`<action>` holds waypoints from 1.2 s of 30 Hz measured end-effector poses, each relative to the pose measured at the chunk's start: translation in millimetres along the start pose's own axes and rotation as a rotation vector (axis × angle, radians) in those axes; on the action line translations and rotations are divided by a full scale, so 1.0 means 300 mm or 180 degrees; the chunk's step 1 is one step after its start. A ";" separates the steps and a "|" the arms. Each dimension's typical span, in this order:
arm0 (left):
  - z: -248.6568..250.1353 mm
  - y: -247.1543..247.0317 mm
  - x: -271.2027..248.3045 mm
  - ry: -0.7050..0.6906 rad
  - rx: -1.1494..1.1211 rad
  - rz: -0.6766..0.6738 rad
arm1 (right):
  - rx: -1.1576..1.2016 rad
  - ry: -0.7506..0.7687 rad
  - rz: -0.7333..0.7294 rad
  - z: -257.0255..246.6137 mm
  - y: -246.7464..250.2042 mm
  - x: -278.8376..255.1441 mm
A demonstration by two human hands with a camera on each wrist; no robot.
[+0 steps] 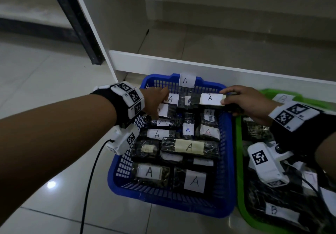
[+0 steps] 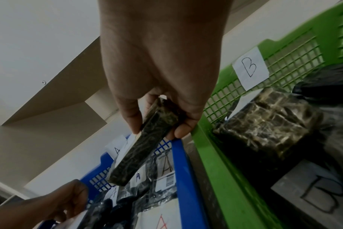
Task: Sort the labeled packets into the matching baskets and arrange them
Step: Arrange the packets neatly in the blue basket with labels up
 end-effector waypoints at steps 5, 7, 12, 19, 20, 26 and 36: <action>-0.034 0.054 0.001 0.0133 -0.0310 0.0154 | -0.0082 0.0016 0.0033 0.005 -0.005 0.004; -0.040 0.087 0.000 0.0170 -0.0521 0.0473 | -0.0141 0.0019 0.0068 0.004 -0.009 0.009; 0.030 0.044 0.028 -0.0080 -0.0375 0.0507 | -0.0261 0.0040 0.0066 0.010 -0.016 0.011; 0.013 0.016 0.049 0.0033 -0.0074 0.0560 | -0.0324 0.0049 0.0043 0.011 -0.016 0.008; 0.002 0.015 0.047 0.0105 -0.0028 0.0614 | -0.0324 0.0042 0.0049 0.011 -0.015 0.010; -0.029 -0.007 0.033 0.0109 -0.0084 0.0615 | -0.0274 0.0199 0.0110 -0.013 -0.038 -0.006; -0.028 0.057 -0.061 -0.0155 -0.0458 0.1219 | -0.0554 0.0286 -0.0706 0.001 -0.331 -0.063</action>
Point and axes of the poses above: each hand's wrist, its own x-axis towards the middle knuckle, its own y-axis out of the back of the hand, z = x × y, the point moved 6 cm from there along x, towards the middle knuckle, and after that the axes turned 15 degrees about x, right-handed, at the moved point
